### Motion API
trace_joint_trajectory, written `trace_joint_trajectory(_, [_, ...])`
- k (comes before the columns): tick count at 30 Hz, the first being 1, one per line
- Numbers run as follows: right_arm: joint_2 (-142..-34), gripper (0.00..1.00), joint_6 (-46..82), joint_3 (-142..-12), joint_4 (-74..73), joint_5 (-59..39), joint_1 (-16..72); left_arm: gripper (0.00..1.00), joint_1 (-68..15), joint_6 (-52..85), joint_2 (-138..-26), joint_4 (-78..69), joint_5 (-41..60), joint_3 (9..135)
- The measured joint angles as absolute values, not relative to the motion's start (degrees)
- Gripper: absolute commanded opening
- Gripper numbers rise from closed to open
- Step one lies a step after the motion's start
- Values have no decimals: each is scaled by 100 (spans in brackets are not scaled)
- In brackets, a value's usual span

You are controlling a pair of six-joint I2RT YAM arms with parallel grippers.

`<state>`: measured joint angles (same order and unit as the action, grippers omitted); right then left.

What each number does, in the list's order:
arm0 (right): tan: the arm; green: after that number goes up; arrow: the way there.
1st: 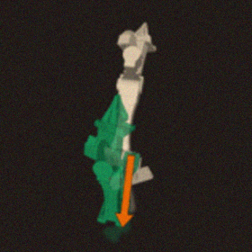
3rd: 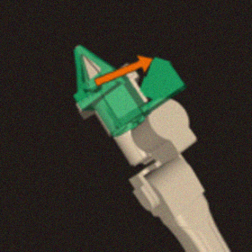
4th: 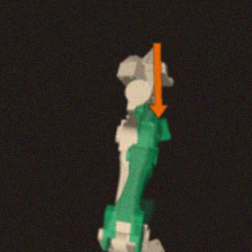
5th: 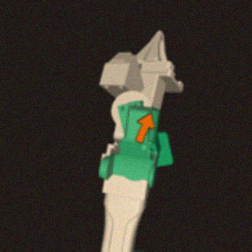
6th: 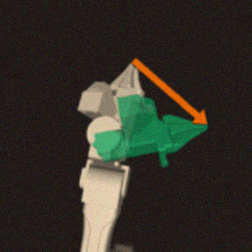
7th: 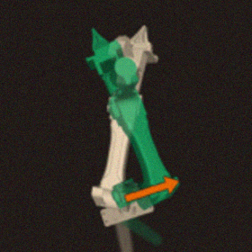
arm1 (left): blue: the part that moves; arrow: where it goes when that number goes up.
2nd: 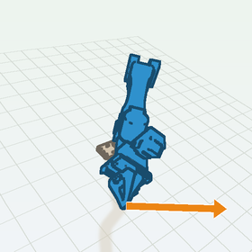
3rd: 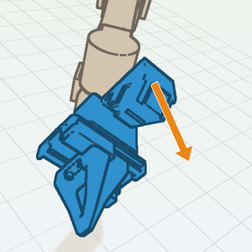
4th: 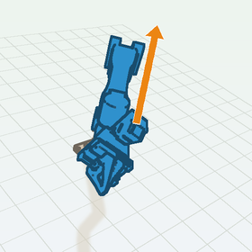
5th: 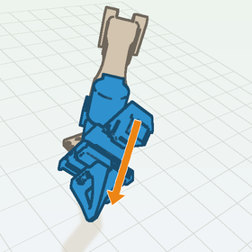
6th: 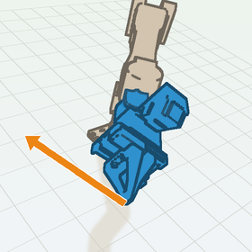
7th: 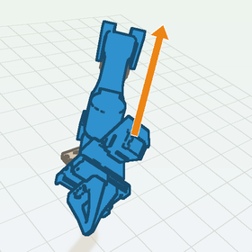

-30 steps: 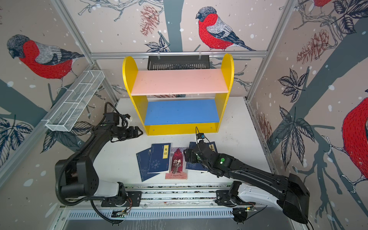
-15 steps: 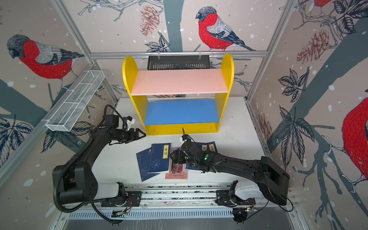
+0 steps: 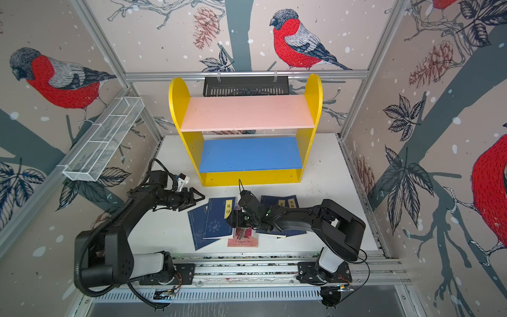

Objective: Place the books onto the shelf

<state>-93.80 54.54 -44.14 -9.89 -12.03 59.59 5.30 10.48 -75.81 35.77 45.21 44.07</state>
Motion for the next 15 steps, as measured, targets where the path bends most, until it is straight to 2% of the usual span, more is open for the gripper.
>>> trace_joint_trajectory(5, [-9727, 61, 5570, -4442, -1221, -1413, 5804, 73, 336, 1208, -7651, 3395, 4523, 4200])
trace_joint_trajectory(12, [-10125, 57, 5568, -4737, -1417, -1669, 5680, 74, 250, 1483, -7690, 3096, 4512, 3918])
trace_joint_trajectory(15, [-10204, 56, 5568, -4788, -1487, -1754, 5627, 82, 154, 1500, -7756, 3009, 4499, 3889])
